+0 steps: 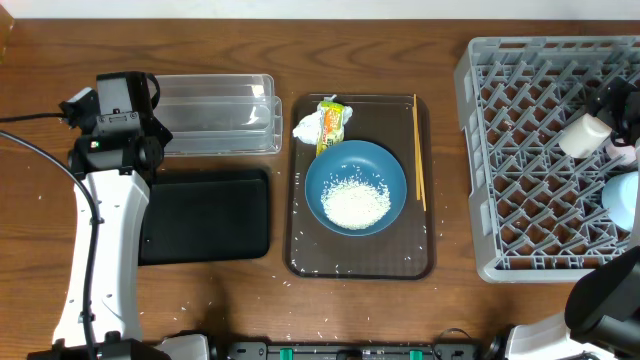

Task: Sort waste into correct bins and load items into the dishwasher rack

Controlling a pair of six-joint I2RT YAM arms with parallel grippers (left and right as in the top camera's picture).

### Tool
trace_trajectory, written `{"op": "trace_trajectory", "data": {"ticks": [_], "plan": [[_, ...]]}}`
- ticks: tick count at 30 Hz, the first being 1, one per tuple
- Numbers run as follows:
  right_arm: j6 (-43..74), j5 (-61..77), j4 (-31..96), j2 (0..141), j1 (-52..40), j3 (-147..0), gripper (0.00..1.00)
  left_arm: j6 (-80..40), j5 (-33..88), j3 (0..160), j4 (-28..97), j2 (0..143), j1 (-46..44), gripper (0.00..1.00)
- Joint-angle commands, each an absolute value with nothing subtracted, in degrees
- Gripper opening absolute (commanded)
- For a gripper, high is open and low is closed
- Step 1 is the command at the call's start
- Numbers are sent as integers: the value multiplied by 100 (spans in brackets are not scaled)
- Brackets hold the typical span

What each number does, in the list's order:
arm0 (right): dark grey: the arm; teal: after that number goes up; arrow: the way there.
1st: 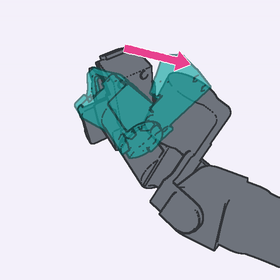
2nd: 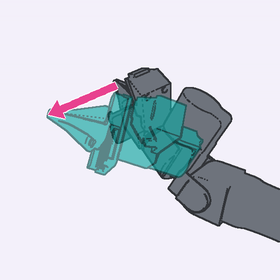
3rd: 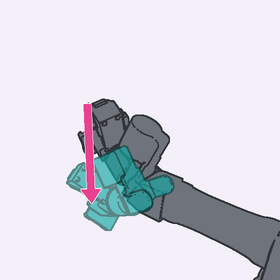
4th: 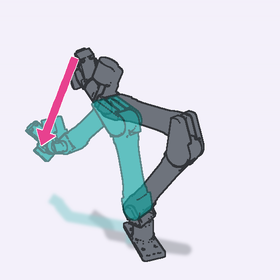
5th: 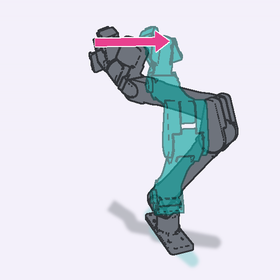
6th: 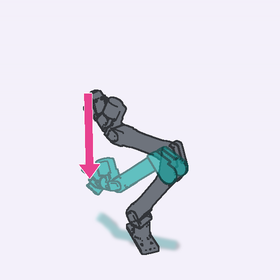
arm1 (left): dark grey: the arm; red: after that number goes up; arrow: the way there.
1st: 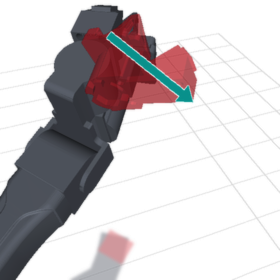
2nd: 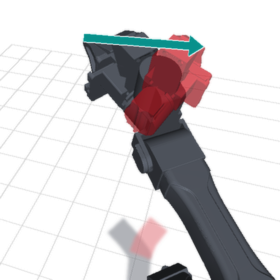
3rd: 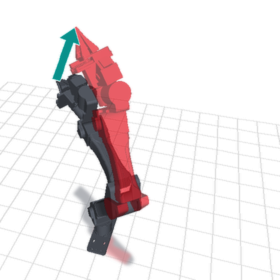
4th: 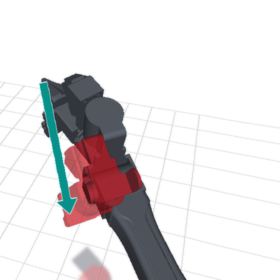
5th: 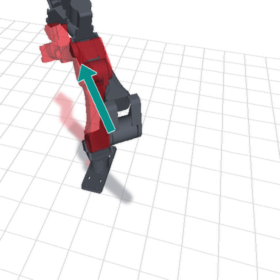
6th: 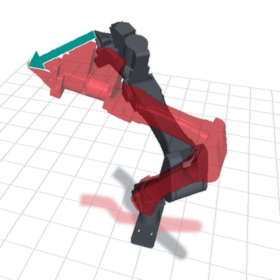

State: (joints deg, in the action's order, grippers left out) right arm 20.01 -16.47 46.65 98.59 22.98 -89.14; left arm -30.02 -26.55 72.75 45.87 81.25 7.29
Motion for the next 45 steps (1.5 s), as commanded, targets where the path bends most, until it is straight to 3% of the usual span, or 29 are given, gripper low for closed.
{"op": "trace_trajectory", "data": {"ticks": [1,7,14,21,25,33,37,45], "plan": [[2097,-1664,4672,9859,2329,-8873,99,-3033,-2746,7271,4589,8134,742,98],[2097,-1664,4672,9859,2329,-8873,99,-3284,-2438,7271,4556,8134,742,98],[2097,-1664,4672,9859,2329,-8873,99,-4294,1920,7271,4650,8134,742,98],[2097,-1664,4672,9859,2329,-8873,99,-3339,3236,7271,4235,8138,67,98],[2097,-1664,4672,9859,2329,-8873,99,-2956,3122,7303,4182,8152,-952,98],[2097,-1664,4674,9859,2329,-8873,99,-2338,923,8370,4768,8783,-3057,98],[2097,-1664,4672,9859,2329,-8873,99,-1739,910,8709,4853,9317,-3693,98],[2097,-1664,4672,9859,2329,-8873,99,-1769,893,8707,4141,10097,-4342,98]]}}
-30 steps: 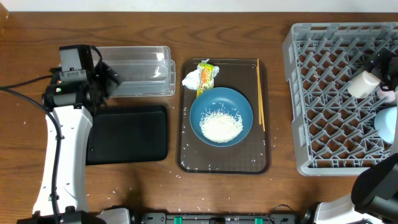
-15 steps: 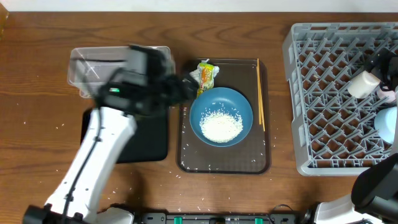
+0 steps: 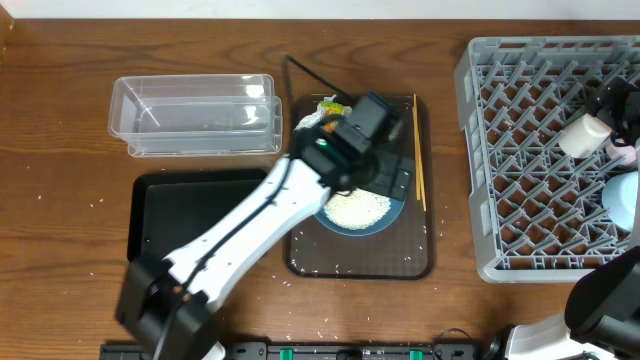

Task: Sort waste into correct bins and load items into the dishwasher rack
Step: 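Reach the left gripper over the blue plate of rice, then lower the left gripper to the blue plate's right rim and grasp it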

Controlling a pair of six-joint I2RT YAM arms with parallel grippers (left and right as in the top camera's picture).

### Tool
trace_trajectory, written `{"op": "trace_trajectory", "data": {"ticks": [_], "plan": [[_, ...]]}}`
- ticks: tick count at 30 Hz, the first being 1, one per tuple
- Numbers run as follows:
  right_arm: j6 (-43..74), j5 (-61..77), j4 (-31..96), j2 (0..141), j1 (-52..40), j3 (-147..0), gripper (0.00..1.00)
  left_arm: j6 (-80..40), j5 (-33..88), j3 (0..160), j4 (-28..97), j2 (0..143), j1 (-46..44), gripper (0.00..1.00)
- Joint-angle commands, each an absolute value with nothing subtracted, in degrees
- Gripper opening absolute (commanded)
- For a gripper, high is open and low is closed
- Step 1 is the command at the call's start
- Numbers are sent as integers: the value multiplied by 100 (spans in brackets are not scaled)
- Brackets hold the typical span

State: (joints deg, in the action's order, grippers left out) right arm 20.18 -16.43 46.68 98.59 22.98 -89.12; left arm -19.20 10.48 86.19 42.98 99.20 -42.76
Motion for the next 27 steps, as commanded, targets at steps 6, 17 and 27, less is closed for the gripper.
{"op": "trace_trajectory", "data": {"ticks": [6,17,27], "plan": [[2097,-1664,4674,9859,2329,-8873,99,-1780,880,8707,3514,10584,-4423,98],[2097,-1664,4672,9859,2329,-8873,99,-1135,287,8709,3190,11419,-4600,98],[2097,-1664,4674,9859,2329,-8873,99,-1122,-867,8707,3030,11651,-5349,94]]}}
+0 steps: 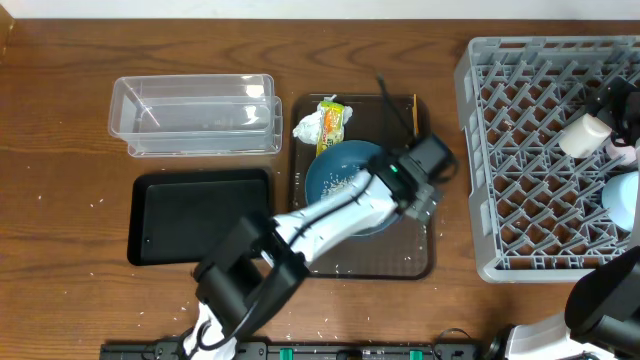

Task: Sort waste into correct bins and load items into the dishwasher rack
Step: 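Lower the left gripper to the blue plate's right rim and grasp it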

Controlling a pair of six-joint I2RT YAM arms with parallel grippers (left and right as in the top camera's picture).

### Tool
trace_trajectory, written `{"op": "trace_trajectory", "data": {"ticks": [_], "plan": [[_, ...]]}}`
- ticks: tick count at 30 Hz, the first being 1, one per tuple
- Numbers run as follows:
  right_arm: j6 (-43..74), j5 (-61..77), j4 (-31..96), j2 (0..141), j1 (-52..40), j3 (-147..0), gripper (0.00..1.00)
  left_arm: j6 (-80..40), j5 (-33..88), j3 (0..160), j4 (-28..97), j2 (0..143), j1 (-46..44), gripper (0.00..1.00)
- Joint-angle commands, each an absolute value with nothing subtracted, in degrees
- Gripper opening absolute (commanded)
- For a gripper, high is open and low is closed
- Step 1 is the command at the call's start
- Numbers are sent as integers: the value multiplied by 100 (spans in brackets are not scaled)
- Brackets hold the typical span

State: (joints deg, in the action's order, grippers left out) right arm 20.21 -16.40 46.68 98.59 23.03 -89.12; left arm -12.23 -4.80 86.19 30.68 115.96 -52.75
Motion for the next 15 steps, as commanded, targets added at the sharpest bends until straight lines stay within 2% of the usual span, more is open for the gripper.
{"op": "trace_trajectory", "data": {"ticks": [1,5,9,15], "plan": [[2097,-1664,4672,9859,2329,-8873,99,-1140,-869,8707,3028,11653,-5367,91],[2097,-1664,4672,9859,2329,-8873,99,-1667,-1192,8678,3030,11684,-5356,88],[2097,-1664,4672,9859,2329,-8873,99,-1684,-1208,8667,3044,11764,-5349,81],[2097,-1664,4672,9859,2329,-8873,99,-1831,-1208,8656,3037,12031,-5349,81]]}}
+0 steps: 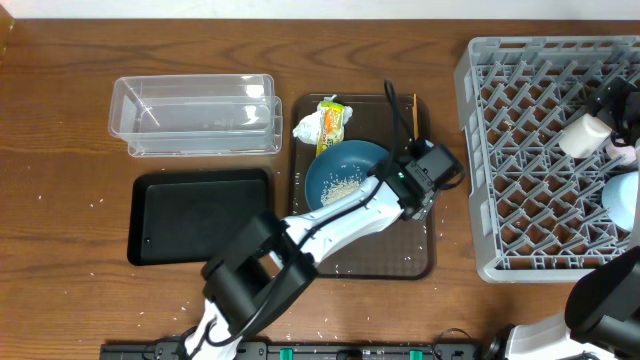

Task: Sort waste into correct bins and load items into the dishwasher rack
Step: 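Lower the left gripper to the blue plate's right rim and grasp it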

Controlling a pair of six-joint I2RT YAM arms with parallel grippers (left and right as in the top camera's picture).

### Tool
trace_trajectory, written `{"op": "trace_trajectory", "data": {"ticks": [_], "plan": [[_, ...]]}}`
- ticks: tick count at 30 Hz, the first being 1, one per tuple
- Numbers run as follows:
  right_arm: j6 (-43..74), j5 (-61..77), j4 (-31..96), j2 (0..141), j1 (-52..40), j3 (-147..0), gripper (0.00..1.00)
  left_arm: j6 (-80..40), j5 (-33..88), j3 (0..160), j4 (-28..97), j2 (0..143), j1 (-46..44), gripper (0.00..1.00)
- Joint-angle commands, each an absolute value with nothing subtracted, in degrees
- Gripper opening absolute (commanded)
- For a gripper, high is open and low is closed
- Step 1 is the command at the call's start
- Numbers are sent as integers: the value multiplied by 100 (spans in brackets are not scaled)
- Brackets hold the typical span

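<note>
A blue bowl (pixel 340 172) with rice in it sits on the brown tray (pixel 300 255). Behind it lie a yellow-green wrapper (pixel 331 122) and a crumpled white tissue (pixel 306 127). Wooden chopsticks (pixel 414 118) lie along the tray's right side. My left arm reaches across the bowl, and its gripper (pixel 424 192) is over the lower part of the chopsticks, its fingers hidden under the wrist. My right gripper (pixel 612 118) hovers over the grey dishwasher rack (pixel 520 150) at the far right edge, and its jaws cannot be made out.
A clear plastic bin (pixel 195 115) stands at the back left, with a black bin (pixel 200 215) in front of it. In the rack are a white cylinder (pixel 584 135) and a light blue item (pixel 624 200). Rice grains are scattered on the table.
My left wrist has shifted slightly right and toward the front beside the chopsticks, uncovering more of the bowl. The right arm, the waste and the bins are unchanged.
My left arm first stood at the far left beside the clear bin. Then it stretched over the tray above the bowl. Then its wrist was past the bowl at the tray's right side, and now it rests over the chopsticks there.
</note>
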State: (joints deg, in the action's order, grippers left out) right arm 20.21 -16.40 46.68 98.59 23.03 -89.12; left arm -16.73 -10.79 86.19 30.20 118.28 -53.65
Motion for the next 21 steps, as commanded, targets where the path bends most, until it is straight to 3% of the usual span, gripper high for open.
{"op": "trace_trajectory", "data": {"ticks": [1,8,12,21], "plan": [[2097,-1664,4672,9859,2329,-8873,99,-1835,-1208,8656,3037,12042,-5349,80],[2097,-1664,4672,9859,2329,-8873,99,-1837,-1208,8659,3030,12044,-5349,59],[2097,-1664,4672,9859,2329,-8873,99,-1837,-1208,8659,3026,12044,-5349,57],[2097,-1664,4672,9859,2329,-8873,99,-1833,-1208,8670,3028,11950,-5494,37]]}}
